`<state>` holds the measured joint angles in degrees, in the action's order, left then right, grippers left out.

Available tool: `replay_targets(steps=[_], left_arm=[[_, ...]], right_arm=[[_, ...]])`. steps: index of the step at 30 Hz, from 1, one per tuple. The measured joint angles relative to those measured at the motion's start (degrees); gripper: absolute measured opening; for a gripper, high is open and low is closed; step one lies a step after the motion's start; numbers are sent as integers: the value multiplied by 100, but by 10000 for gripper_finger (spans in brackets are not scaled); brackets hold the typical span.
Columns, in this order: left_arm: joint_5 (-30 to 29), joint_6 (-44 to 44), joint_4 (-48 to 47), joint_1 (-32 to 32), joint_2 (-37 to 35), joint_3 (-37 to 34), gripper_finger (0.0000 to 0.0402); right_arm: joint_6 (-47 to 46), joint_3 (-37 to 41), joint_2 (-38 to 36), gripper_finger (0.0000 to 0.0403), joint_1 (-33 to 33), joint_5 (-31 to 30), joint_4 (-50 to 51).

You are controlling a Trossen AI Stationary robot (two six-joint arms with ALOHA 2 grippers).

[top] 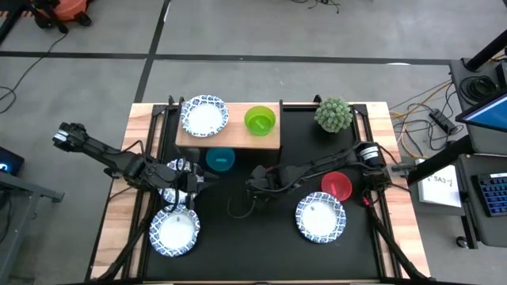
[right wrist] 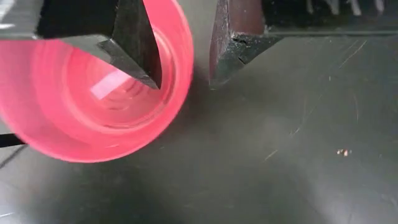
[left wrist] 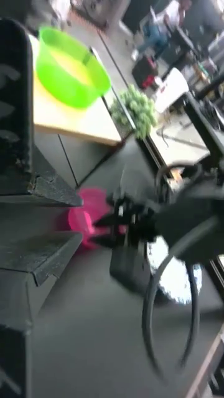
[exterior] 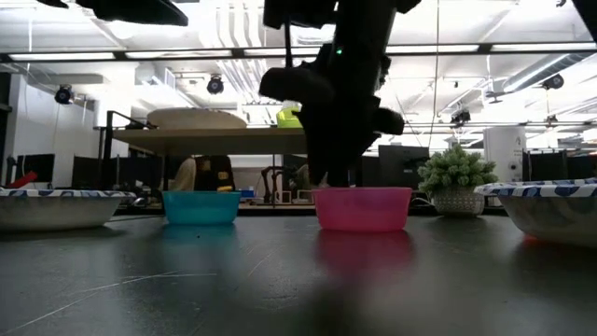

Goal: Place and stack bowls onto a shelf
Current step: Stack the pink bowl on top of the green bowl on the shelf

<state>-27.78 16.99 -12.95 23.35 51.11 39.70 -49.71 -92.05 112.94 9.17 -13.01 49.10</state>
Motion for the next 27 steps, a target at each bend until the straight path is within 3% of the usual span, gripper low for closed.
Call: replay_targets(steps=[21, 27], left_arm=[[-66, 55, 46, 0, 0, 0, 57], [-65, 55, 50, 0, 0, 2, 57]], right_arm=[[-81, -57, 311, 112, -7, -49, -19], [-71, -57, 311, 24, -7, -49, -37]])
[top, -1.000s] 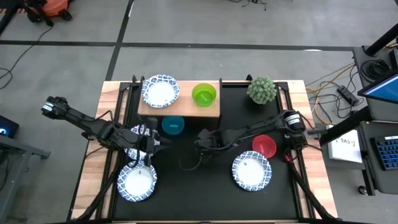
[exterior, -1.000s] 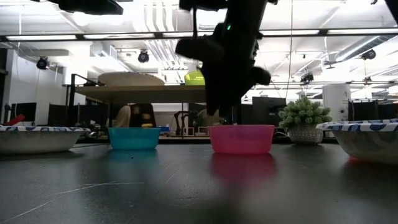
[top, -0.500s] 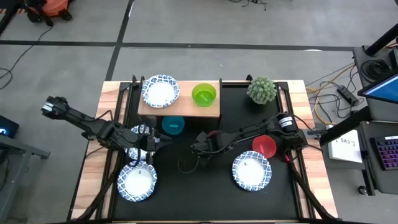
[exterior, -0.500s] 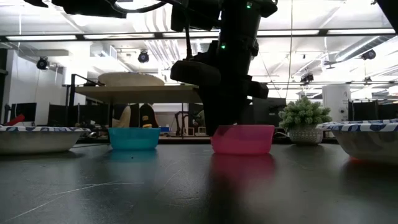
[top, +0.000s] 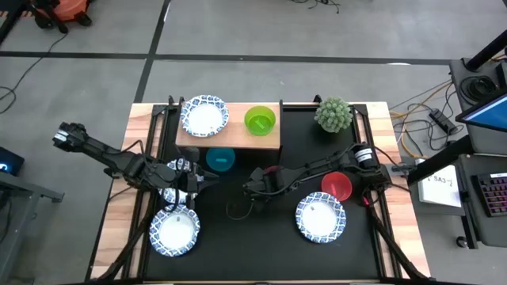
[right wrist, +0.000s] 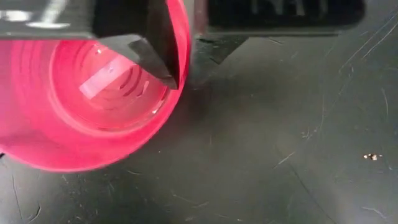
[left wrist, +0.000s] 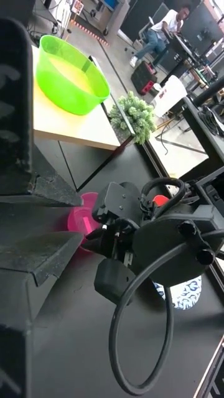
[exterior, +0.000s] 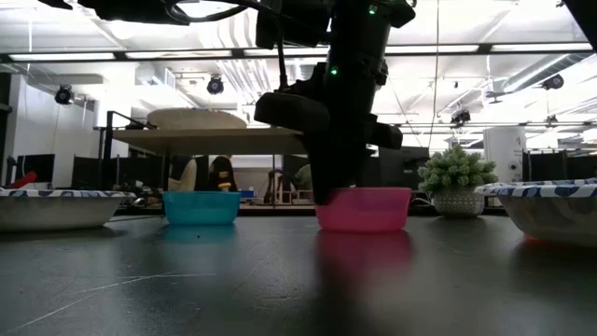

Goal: Place and stack bowls onto a shelf
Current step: Stack the pink bowl on top of the green bowl on the shelf

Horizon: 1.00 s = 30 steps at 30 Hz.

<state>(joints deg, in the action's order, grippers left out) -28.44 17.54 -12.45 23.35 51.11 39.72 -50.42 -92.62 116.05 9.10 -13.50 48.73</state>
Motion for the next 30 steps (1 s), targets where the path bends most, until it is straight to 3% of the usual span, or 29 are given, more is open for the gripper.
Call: replay_targets(steps=[11, 18, 23, 30], left_arm=[[1, 4, -1, 0, 0, 0, 57], [1, 33, 5, 0, 0, 0, 57], [3, 46, 63, 0, 0, 0, 57], [3, 63, 96, 0, 0, 2, 57]], right_arm=[[68, 4, -261, 8, 117, 67, -1], [794, 4, -909, 8, 421, 350, -286], [1738, 4, -1522, 8, 675, 278, -1002], [3490, 4, -2119, 8, 818, -515, -2291]])
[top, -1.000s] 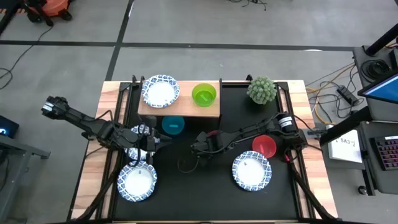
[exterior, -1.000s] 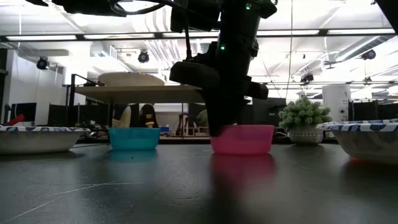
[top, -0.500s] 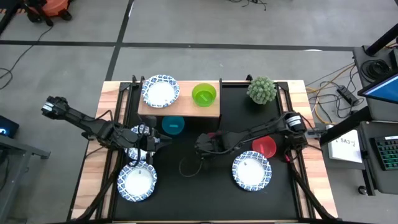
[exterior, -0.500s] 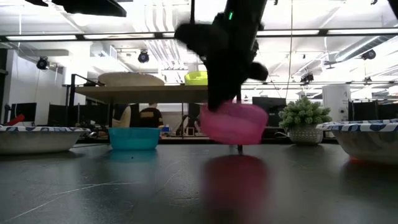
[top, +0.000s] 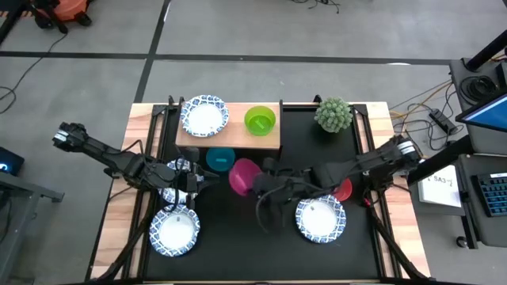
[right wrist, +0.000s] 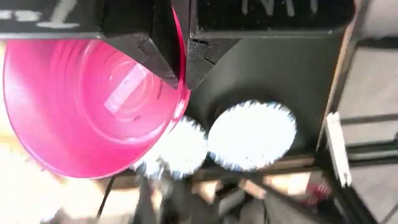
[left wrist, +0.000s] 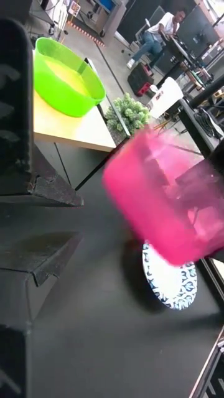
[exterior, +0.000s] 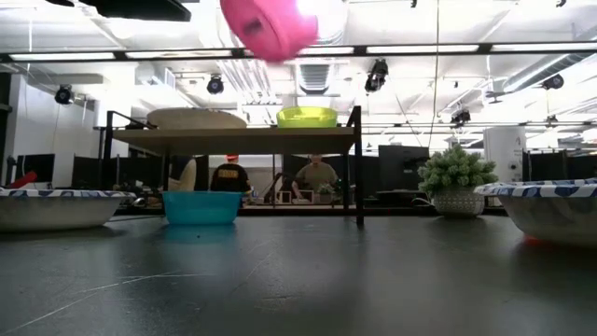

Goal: Place and stack bowls onto a shelf
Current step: Stack the pink bowl on top of the green bowl on the shelf

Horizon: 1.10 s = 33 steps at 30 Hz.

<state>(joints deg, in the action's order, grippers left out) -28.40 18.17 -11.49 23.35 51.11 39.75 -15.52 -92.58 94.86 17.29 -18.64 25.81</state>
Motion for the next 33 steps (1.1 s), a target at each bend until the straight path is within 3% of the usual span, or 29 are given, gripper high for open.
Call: replay_targets(steps=[8, 16, 25, 33], left_arm=[[0, 6, 4, 0, 0, 0, 57], [-62, 45, 124, 0, 2, 0, 57], [-101, -1198, 431, 0, 35, 2, 57], [-102, -1697, 715, 0, 272, 2, 57]], right_arm=[[1370, 0, -158, 8, -202, -1118, -435], [1603, 0, -174, 8, -860, -1822, -340], [2120, 0, -174, 8, -1576, -1842, -149], [2155, 0, -174, 9, -1684, -1837, 536]])
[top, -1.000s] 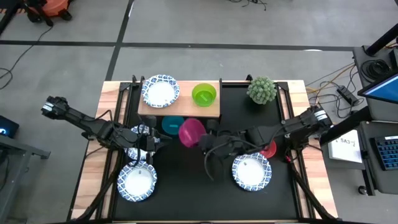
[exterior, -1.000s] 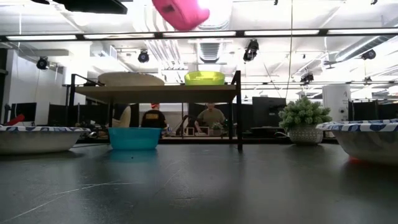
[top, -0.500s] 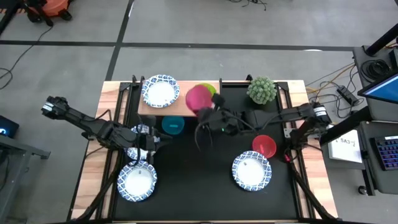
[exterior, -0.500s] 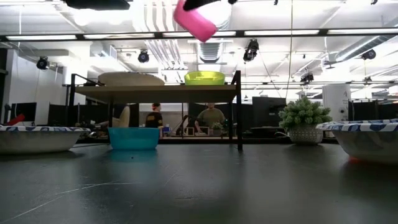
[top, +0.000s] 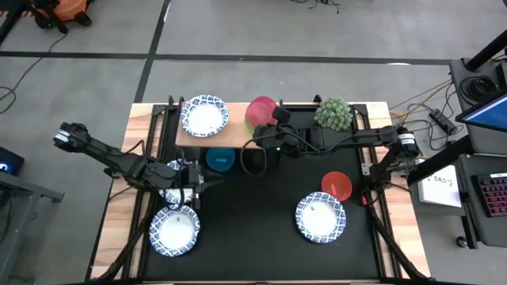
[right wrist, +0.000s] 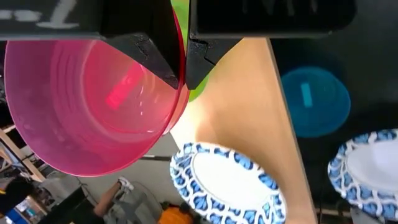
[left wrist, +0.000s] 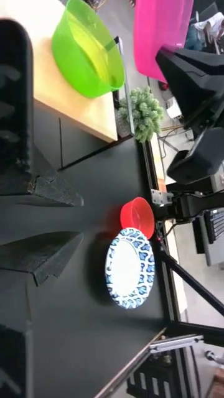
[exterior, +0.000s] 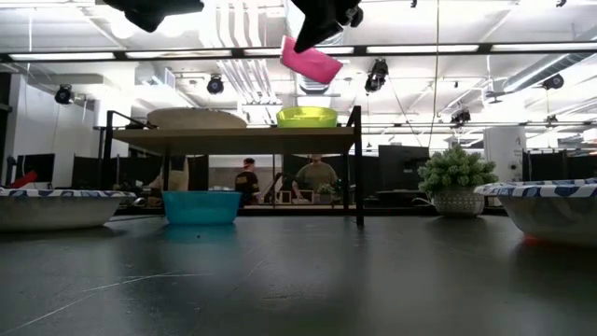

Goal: Place and stack bowls onto a shelf
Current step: Stack the pink bowl on top of the green bowl on the shelf

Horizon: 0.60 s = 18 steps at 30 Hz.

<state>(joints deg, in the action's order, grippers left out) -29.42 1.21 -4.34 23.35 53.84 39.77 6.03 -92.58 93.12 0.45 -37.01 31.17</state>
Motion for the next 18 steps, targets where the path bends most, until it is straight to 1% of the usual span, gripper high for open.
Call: replay_targets(steps=[5, 8, 11, 18], left_arm=[[3, -234, 390, 9, 264, 0, 57], [6, -543, 407, 9, 357, 0, 57], [4, -762, 405, 11, 410, 0, 57], [3, -837, 437, 11, 420, 0, 57]], right_arm=[[1, 0, 0, 9, 0, 33, 227], [24, 0, 13, 9, -15, 242, 309], [145, 12, 33, 9, -29, 273, 311], [256, 58, 85, 9, -169, 293, 281]])
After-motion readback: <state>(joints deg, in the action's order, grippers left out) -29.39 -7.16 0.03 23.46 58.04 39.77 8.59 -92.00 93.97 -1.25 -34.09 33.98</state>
